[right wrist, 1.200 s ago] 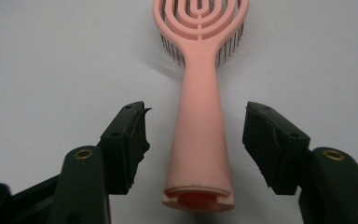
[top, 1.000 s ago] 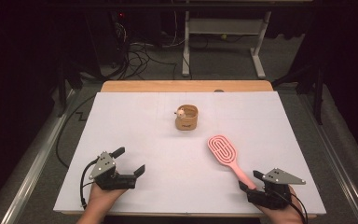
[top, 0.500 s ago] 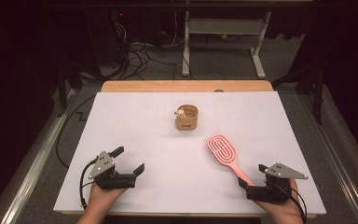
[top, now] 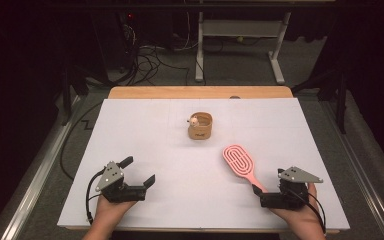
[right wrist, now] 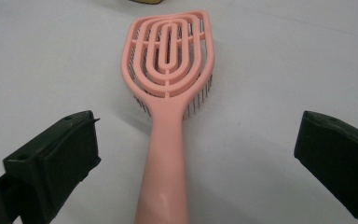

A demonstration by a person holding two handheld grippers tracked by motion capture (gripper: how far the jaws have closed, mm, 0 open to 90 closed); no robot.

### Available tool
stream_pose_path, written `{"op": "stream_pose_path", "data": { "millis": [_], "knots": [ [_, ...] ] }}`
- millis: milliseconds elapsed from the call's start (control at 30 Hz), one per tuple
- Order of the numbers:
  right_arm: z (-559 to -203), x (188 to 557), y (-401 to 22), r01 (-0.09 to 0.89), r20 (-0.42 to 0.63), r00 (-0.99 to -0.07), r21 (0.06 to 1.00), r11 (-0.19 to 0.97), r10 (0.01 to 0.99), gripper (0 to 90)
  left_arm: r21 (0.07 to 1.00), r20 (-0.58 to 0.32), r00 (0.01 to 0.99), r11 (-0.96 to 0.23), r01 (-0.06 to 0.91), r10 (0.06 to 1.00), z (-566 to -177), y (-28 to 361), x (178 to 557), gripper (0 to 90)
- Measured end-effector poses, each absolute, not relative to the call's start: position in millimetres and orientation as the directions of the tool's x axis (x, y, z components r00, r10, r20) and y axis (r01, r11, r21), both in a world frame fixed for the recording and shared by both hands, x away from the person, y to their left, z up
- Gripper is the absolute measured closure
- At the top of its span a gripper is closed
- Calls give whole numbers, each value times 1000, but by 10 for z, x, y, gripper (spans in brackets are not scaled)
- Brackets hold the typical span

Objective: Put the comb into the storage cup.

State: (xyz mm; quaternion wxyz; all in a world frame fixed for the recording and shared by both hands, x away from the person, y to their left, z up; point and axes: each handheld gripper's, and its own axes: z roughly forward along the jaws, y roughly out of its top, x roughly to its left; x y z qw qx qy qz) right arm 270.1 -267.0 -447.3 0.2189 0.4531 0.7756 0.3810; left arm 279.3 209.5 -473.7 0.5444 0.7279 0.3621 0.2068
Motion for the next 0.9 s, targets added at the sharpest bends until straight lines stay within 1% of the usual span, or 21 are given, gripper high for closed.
{"op": "stream_pose_path", "data": {
  "millis": [200,667,733,900],
  "knots": [
    [-4434,2838,-2624,578,3,-508,743,338,861,3,935,-80,651,-170,312,755,-4754,2089,2803,0],
    [-4414,2975,-2534,628,-22,-545,652,425,838,4,936,-96,650,-153,316,753,-4740,2107,2815,0],
    [-4418,3011,-2521,643,-20,-550,627,439,835,3,937,-91,652,-156,312,753,-4740,2102,2819,0],
    [-4398,3038,-2484,653,-28,-559,601,461,829,4,941,-83,652,-156,299,754,-4738,2109,2819,0]
  ]
}}
